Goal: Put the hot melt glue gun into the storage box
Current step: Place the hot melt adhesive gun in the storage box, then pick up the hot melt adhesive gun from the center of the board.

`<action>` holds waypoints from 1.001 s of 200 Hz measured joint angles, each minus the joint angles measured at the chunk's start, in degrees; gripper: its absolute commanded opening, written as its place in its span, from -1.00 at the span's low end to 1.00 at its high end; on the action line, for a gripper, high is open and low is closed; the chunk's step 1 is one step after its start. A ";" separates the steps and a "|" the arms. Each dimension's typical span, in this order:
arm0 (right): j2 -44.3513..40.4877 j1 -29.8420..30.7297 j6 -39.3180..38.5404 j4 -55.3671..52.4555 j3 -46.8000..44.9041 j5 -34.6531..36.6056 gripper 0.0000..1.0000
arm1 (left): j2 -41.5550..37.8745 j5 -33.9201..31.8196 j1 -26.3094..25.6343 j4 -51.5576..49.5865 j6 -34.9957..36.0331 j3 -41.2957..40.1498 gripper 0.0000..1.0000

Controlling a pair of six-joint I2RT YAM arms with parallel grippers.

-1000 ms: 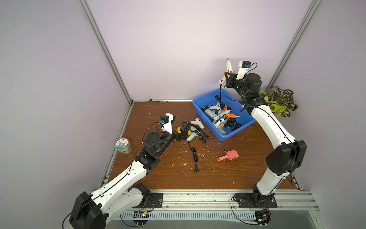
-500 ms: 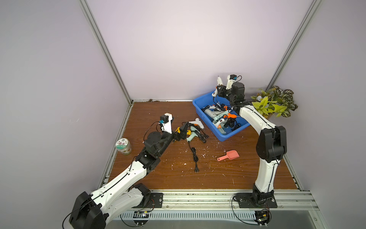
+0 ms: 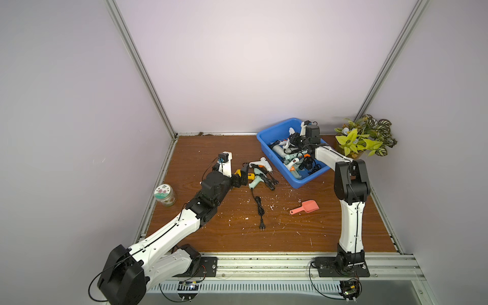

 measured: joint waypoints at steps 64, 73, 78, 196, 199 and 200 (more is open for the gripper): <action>-1.01 -0.57 -1.99 -4.87 -1.81 2.62 0.43 | 4.02 0.44 4.35 -2.27 -3.10 0.33 0.98; -2.25 -0.61 -2.14 -5.42 -3.34 3.28 0.46 | 4.83 0.42 5.03 -3.41 -3.45 0.57 0.98; -3.04 -0.61 -2.27 -5.70 -4.26 3.56 0.47 | 5.38 0.42 5.35 -4.00 -3.61 0.87 0.98; -39.82 -1.01 -5.01 -3.26 -35.69 6.62 0.82 | 25.38 -1.66 5.73 -20.81 -2.64 13.99 0.74; -40.72 -1.01 -5.05 -3.26 -36.41 6.64 0.84 | 25.94 -1.81 5.73 -21.35 -2.51 14.27 0.73; -41.27 -1.01 -5.05 -3.26 -36.81 6.69 0.84 | 26.23 -1.86 5.73 -21.55 -2.54 14.40 0.73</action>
